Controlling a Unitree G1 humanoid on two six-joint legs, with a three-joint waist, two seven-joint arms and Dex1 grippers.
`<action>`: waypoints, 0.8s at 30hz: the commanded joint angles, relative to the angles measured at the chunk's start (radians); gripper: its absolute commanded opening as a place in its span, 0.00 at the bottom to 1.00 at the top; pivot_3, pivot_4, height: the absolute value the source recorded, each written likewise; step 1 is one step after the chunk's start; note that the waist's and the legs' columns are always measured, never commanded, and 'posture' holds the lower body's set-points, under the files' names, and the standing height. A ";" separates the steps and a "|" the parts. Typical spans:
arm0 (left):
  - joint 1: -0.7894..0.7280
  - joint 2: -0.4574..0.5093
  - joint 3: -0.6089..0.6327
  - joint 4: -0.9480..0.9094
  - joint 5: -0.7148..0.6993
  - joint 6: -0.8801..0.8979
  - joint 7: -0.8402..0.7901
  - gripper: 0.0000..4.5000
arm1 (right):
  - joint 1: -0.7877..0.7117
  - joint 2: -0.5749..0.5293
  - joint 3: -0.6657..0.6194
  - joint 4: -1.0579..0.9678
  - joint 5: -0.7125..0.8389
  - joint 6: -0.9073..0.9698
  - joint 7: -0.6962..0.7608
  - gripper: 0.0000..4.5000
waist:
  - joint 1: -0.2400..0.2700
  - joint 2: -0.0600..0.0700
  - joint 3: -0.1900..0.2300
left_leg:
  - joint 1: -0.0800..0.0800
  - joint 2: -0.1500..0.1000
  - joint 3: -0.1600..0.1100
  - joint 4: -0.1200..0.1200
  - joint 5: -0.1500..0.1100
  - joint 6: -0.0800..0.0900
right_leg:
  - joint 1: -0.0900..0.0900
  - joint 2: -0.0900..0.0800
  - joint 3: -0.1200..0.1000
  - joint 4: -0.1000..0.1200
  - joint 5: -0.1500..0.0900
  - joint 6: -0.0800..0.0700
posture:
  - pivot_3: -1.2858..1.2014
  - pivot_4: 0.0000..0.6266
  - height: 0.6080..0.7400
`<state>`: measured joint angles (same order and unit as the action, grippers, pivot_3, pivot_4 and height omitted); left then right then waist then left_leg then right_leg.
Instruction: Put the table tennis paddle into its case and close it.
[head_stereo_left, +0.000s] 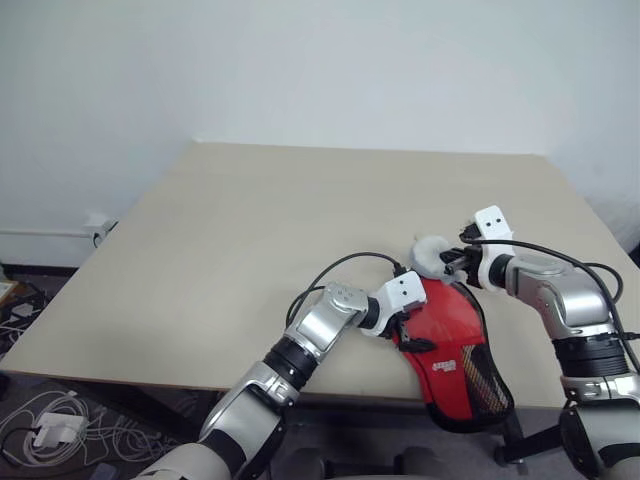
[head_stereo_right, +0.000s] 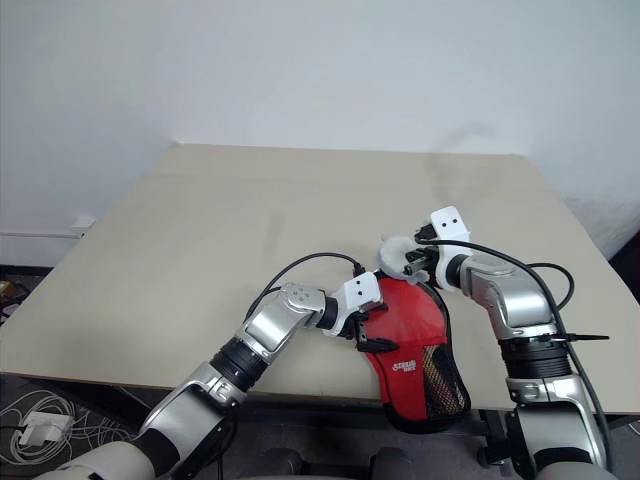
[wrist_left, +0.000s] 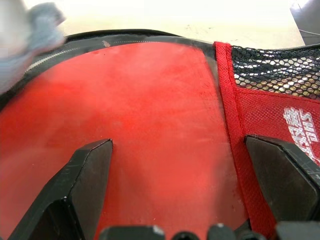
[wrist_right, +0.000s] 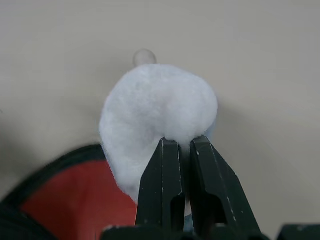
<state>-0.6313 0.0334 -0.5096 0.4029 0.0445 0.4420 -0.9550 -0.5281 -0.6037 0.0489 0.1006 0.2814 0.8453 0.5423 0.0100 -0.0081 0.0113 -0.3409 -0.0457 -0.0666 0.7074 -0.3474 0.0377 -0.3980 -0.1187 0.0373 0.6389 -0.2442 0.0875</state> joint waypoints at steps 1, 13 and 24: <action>0.026 0.016 -0.051 0.072 0.033 0.058 -0.007 1.00 | -0.036 -0.057 -0.027 0.047 -0.055 -0.057 0.004 0.00 | 0.000 0.000 0.000 | 0.000 0.000 0.000 0.000 0.000 0.000 | 0.000 0.000 0.000 0.000 0.000 0.000 | 0.52 0.00 0.82; 0.029 0.012 -0.050 0.082 0.031 0.061 -0.002 1.00 | -0.119 -0.136 -0.054 0.329 -0.173 -0.273 -0.051 0.00 | 0.000 0.000 0.000 | 0.001 0.000 -0.001 0.000 0.000 0.000 | 0.002 0.000 0.000 -0.001 0.000 0.000 | 0.52 0.00 0.82; 0.038 0.008 -0.048 0.076 0.028 0.068 0.009 1.00 | 0.166 -0.436 -0.136 0.105 -0.080 -0.263 0.292 0.00 | 0.011 0.004 -0.001 | 0.001 0.000 -0.004 0.000 0.000 0.001 | 0.007 -0.001 -0.005 -0.010 0.001 0.001 | 0.52 0.00 0.82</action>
<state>-0.6311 0.0177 -0.5222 0.4052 0.0430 0.4478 -0.9463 -0.3668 -0.9751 0.0003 0.2552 0.1956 0.5872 0.8014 0.0214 -0.0044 0.0103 -0.3408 -0.0462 -0.0710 0.7072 -0.3482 0.0400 -0.3900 -0.1197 0.0325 0.6269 -0.2429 0.0899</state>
